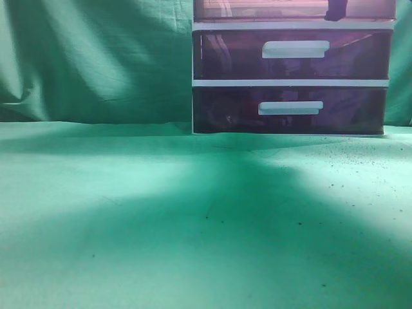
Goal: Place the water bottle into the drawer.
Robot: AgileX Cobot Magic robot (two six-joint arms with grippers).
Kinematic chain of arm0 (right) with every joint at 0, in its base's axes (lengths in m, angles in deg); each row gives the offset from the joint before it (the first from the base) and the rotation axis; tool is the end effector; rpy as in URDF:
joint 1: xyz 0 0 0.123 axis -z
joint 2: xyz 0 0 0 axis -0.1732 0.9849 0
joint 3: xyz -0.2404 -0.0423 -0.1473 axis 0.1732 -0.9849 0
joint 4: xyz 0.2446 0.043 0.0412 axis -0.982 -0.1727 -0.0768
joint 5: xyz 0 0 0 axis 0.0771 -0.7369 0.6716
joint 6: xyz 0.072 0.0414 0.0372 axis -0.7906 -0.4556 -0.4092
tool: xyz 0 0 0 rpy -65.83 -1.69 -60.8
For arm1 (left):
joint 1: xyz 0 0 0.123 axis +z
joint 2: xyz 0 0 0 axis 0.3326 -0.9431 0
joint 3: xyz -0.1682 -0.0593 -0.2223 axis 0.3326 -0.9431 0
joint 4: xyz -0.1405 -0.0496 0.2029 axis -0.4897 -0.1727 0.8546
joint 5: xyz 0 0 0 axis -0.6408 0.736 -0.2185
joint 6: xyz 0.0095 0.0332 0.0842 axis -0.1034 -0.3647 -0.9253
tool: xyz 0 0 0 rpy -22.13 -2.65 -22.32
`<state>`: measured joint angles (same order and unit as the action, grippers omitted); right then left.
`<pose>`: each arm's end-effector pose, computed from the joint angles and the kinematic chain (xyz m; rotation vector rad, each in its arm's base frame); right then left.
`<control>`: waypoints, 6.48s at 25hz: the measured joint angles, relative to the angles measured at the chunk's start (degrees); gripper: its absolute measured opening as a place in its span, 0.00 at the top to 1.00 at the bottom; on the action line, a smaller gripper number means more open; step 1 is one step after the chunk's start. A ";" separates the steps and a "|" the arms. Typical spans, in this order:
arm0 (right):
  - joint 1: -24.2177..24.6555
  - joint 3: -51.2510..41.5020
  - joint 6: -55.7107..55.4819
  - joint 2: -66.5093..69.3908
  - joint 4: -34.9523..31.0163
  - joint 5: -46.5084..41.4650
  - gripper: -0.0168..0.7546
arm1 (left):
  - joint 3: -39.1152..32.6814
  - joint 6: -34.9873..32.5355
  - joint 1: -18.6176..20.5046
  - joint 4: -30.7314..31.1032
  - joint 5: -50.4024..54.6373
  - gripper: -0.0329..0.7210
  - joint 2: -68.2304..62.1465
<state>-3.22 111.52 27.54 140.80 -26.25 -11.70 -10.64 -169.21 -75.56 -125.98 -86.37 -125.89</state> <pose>0.4096 0.1030 0.2907 -1.4392 1.1167 -0.8743 0.1790 -0.1660 0.3239 0.5566 1.8146 0.0384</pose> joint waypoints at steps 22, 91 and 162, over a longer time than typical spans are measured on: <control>-7.12 -11.67 -10.31 -9.66 1.63 4.81 0.38 | 0.00 0.70 -0.09 0.00 0.00 0.96 0.11; -23.66 -31.23 -52.52 -64.37 -32.73 -51.72 0.98 | -29.01 10.16 -19.56 0.00 0.23 0.96 40.82; 15.13 -73.53 -69.38 -102.41 -18.34 -37.68 0.98 | -30.41 10.99 41.97 0.00 43.27 0.96 48.09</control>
<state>11.91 37.99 -41.83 38.39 -44.59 -49.38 -41.05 -158.22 -33.59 -125.98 -43.10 -77.80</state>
